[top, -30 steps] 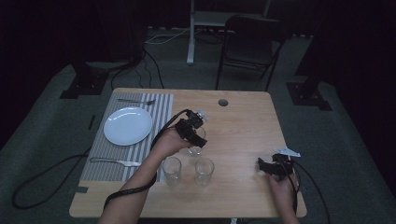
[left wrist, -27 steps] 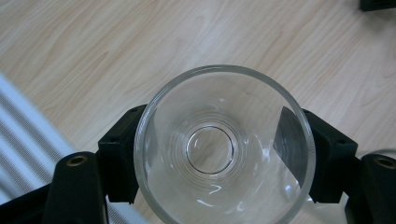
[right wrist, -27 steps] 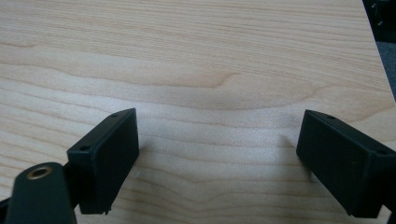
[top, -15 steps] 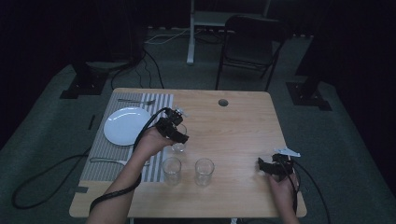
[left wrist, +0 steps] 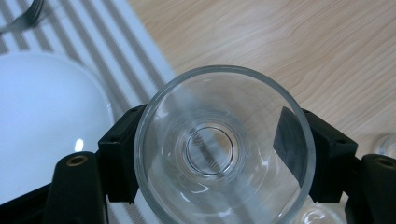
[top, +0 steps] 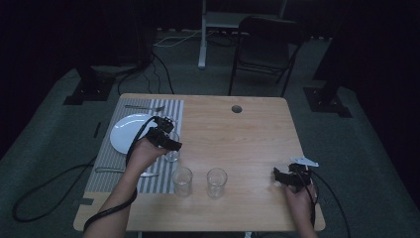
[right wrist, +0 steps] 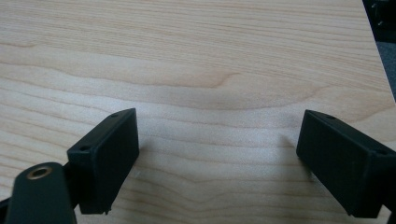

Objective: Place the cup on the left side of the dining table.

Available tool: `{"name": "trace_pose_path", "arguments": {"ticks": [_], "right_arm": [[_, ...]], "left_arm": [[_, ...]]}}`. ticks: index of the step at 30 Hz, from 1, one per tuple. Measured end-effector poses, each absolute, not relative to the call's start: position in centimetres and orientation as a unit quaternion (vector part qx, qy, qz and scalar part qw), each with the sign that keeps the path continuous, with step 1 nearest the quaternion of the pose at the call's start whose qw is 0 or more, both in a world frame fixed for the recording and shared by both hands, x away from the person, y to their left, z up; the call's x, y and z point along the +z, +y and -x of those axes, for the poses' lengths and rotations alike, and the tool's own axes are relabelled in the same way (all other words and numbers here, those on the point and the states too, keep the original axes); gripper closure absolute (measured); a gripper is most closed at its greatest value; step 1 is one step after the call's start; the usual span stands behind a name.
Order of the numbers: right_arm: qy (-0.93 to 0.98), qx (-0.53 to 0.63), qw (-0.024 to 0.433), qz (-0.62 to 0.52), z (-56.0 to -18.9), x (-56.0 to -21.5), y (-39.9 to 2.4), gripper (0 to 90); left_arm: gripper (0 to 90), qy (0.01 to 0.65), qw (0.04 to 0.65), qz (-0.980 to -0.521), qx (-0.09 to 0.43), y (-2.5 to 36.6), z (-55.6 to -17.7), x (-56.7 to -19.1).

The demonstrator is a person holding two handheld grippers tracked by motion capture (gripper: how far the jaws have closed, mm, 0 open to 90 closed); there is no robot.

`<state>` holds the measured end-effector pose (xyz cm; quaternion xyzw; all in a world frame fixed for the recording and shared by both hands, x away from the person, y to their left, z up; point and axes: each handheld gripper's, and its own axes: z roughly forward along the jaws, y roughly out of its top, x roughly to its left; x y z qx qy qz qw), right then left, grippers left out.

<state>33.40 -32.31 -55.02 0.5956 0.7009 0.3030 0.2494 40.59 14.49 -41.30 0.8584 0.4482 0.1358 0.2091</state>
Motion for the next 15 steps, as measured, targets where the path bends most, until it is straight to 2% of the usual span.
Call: {"name": "trace_pose_path", "arguments": {"ticks": [15], "right_arm": [[0.701, 0.303, 0.249, -0.596, -33.4, -55.0, -32.3, 12.6]], "left_arm": [[28.5, 0.510, 0.198, -0.826, 0.137, 19.4, -40.5, -43.1]]}}
